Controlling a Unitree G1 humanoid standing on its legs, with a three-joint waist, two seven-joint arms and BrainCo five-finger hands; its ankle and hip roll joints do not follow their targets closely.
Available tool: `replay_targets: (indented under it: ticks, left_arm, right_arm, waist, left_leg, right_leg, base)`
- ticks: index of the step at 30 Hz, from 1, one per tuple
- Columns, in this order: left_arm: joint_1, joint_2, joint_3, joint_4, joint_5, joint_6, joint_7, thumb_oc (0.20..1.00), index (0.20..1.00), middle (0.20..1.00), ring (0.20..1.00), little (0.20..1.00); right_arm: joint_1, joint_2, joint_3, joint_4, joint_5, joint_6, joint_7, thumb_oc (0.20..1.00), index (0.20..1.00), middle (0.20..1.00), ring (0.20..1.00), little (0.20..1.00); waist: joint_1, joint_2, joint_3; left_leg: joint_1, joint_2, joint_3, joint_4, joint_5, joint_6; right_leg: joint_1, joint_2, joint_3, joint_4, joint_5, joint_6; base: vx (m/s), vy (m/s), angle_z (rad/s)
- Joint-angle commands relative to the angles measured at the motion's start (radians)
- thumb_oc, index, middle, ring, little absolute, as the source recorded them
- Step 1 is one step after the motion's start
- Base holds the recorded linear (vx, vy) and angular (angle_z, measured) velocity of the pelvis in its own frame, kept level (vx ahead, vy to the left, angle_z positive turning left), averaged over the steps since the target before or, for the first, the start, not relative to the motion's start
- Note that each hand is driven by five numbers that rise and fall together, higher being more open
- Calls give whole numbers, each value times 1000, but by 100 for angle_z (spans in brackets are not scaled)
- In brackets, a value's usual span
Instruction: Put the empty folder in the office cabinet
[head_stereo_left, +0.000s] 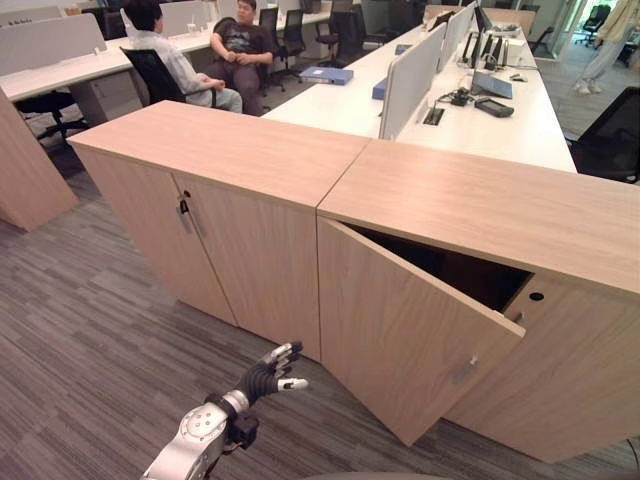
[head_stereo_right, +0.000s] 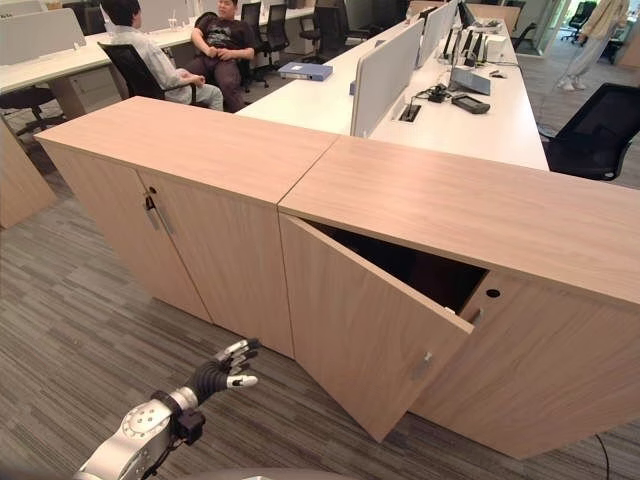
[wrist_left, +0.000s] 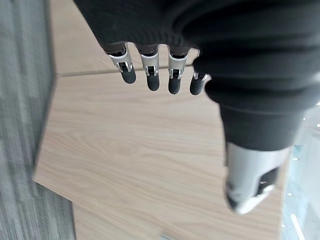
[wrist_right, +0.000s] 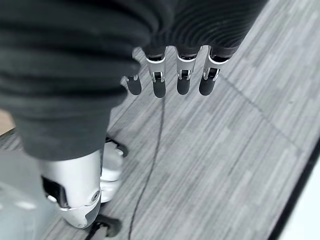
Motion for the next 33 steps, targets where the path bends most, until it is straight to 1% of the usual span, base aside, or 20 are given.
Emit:
replay_targets:
  ticks: [1, 3, 4, 7, 9, 10, 11, 12, 13, 14, 16, 18, 20, 21, 22, 25, 27, 29, 31, 33]
  left_arm:
    - [-29, -32, 76, 14, 56, -25, 31, 1000, 1000, 1000, 1000, 1000]
    - [-29, -59, 91, 95, 62, -16, 48, 1000, 1000, 1000, 1000, 1000]
    - [-30, -60, 91, 96, 62, -17, 48, 1000, 1000, 1000, 1000, 1000]
    - [-33, -103, 109, 312, 106, -4, 70, 1000, 1000, 1000, 1000, 1000]
    - [-59, -158, 140, 558, 94, 8, 87, 1000, 1000, 1000, 1000, 1000]
    - [-59, -158, 140, 558, 94, 7, 87, 1000, 1000, 1000, 1000, 1000]
    - [-88, -193, 176, 724, 73, 23, 97, 1000, 1000, 1000, 1000, 1000]
    - [-132, -227, 236, 944, 66, 13, 116, 1000, 1000, 1000, 1000, 1000]
    - [-148, -232, 264, 1026, 95, 4, 130, 1000, 1000, 1000, 1000, 1000]
    - [-155, -233, 285, 1075, 99, 9, 142, 1000, 1000, 1000, 1000, 1000]
    - [-158, -237, 299, 1120, 114, 11, 142, 1000, 1000, 1000, 1000, 1000]
    - [-156, -231, 310, 1145, 125, 18, 141, 1000, 1000, 1000, 1000, 1000]
    - [-157, -214, 323, 1164, 150, 24, 152, 1000, 1000, 1000, 1000, 1000]
    - [-149, -211, 329, 1176, 161, 30, 157, 1000, 1000, 1000, 1000, 1000]
    - [-142, -205, 333, 1189, 184, 35, 167, 1000, 1000, 1000, 1000, 1000]
    - [-140, -190, 344, 1201, 206, 33, 176, 1000, 1000, 1000, 1000, 1000]
    - [-148, -185, 346, 1191, 191, 29, 176, 1000, 1000, 1000, 1000, 1000]
    - [-171, -190, 310, 1142, 197, 4, 210, 1000, 1000, 1000, 1000, 1000]
    - [-183, -198, 273, 1098, 224, -8, 246, 1000, 1000, 1000, 1000, 1000]
    - [-191, -203, 215, 1012, 262, -36, 293, 1000, 1000, 1000, 1000, 1000]
  right_arm:
    - [-59, 7, 63, 38, 41, 14, -10, 1000, 1000, 1000, 1000, 1000]
    - [-76, 7, 71, 25, 51, 14, -14, 1000, 1000, 1000, 1000, 1000]
    - [-77, 6, 71, 25, 51, 14, -14, 1000, 1000, 1000, 1000, 1000]
    - [-100, 0, 83, 10, 51, 11, -17, 1000, 1000, 1000, 1000, 1000]
    - [-110, -4, 90, 3, 49, 10, -14, 1000, 1000, 1000, 1000, 1000]
    - [-110, -4, 90, 3, 49, 10, -14, 1000, 1000, 1000, 1000, 1000]
    - [-112, -5, 90, 1, 47, 6, -11, 1000, 1000, 1000, 1000, 1000]
    - [-117, -4, 90, -6, 60, -1, -8, 1000, 1000, 1000, 1000, 1000]
    - [-121, 1, 92, -9, 69, -4, -7, 1000, 1000, 1000, 1000, 1000]
    - [-123, 5, 96, -10, 77, -3, -9, 1000, 1000, 1000, 1000, 1000]
    - [-137, 4, 104, -7, 82, 0, -9, 1000, 1000, 1000, 1000, 1000]
    - [-165, 1, 111, -9, 84, 3, -8, 1000, 1000, 1000, 1000, 1000]
    - [-193, 5, 119, -11, 88, 7, -3, 1000, 1000, 1000, 1000, 1000]
    - [-197, 7, 120, -7, 87, 8, -4, 1000, 1000, 1000, 1000, 1000]
    - [-198, 9, 123, -4, 84, 9, -5, 1000, 1000, 1000, 1000, 1000]
    - [-192, 4, 120, 17, 71, 15, -12, 1000, 1000, 1000, 1000, 1000]
    - [-187, -4, 117, 30, 66, 21, -20, 1000, 1000, 1000, 1000, 1000]
    - [-195, -23, 106, 43, 87, 21, -50, 1000, 1000, 1000, 1000, 1000]
    - [-206, -30, 111, 47, 98, 16, -67, 1000, 1000, 1000, 1000, 1000]
    - [-224, -38, 118, 44, 123, 5, -99, 1000, 1000, 1000, 1000, 1000]
  waist:
    - [3, -19, 28]
    - [1, -13, 31]
    - [1, -13, 31]
    - [-2, -5, 34]
    - [-6, -4, 34]
    - [-6, -4, 34]
    - [-10, -4, 33]
    - [-14, -9, 28]
    - [-17, -12, 28]
    - [-17, -15, 30]
    - [-11, -16, 35]
    - [15, -8, 58]
    - [38, 12, 82]
    - [45, 14, 81]
    - [46, 15, 83]
    - [42, 0, 77]
    - [36, -3, 65]
    - [27, -2, 50]
    - [26, -1, 41]
    - [31, 3, 38]
  left_leg:
    - [-45, 2, -83, 3, -93, 14]
    - [-43, 1, -77, 3, -94, 18]
    - [-42, 1, -77, 3, -94, 18]
    - [-39, -6, -68, 3, -94, 23]
    - [-40, -9, -63, 3, -93, 25]
    - [-40, -9, -63, 3, -93, 25]
    - [-37, -10, -61, 3, -94, 25]
    - [-42, -14, -60, 3, -92, 24]
    - [-45, -13, -58, 3, -93, 21]
    - [-45, -11, -55, 3, -93, 21]
    - [-47, -9, -47, 3, -93, 20]
    - [-52, 6, -11, 3, -94, 16]
    - [-36, 39, 32, 3, -107, -1]
    - [-35, 46, 50, 3, -104, -3]
    - [-23, 57, 71, 3, -109, -7]
    - [-9, 74, 93, 6, -116, -20]
    - [-1, 91, 105, 7, -119, -33]
    - [2, 136, 118, 19, -129, -60]
    - [2, 158, 128, 29, -133, -72]
    - [5, 185, 138, 43, -136, -86]
  right_leg:
    - [23, -58, -10, 6, -21, 58]
    - [22, -59, -7, 6, -16, 60]
    - [22, -59, -6, 6, -16, 60]
    - [18, -64, 1, 9, -10, 61]
    - [15, -66, 5, 11, -8, 60]
    - [15, -66, 5, 11, -8, 60]
    - [16, -68, 5, 13, -9, 60]
    - [9, -71, 5, 20, -11, 58]
    - [5, -72, 2, 28, -11, 57]
    - [-1, -70, 1, 33, -11, 55]
    - [-13, -68, -11, 44, -12, 55]
    - [-52, -85, -113, 102, -6, 49]
    - [-44, -99, -265, 144, -39, 45]
    - [-37, -107, -315, 151, -39, 40]
    - [-32, -109, -336, 164, -42, 39]
    - [-10, -81, -326, 134, -54, 30]
    - [7, -57, -323, 96, -47, 25]
    - [29, 5, -297, 30, -56, 7]
    - [34, 31, -282, 6, -70, -1]
    - [36, 62, -259, 6, -97, -17]
  base:
    - [-12, 17, -17]
    - [-19, 31, -12]
    - [-22, 43, -7]
    - [-26, 57, -4]
    - [-19, 42, -8]
    - [-12, 36, -11]
    - [-6, 45, -14]
    - [-6, 51, -10]
    - [-7, 36, -6]
    - [0, 0, 0]
    - [-24, -6, 0]
    - [-60, -37, -10]
    - [-3, -70, -43]
    - [29, -77, -93]
    - [64, -95, -106]
    - [101, -158, -75]
    - [140, -238, -39]
    - [159, -317, -18]
    - [88, -192, -53]
    - [84, -226, -58]
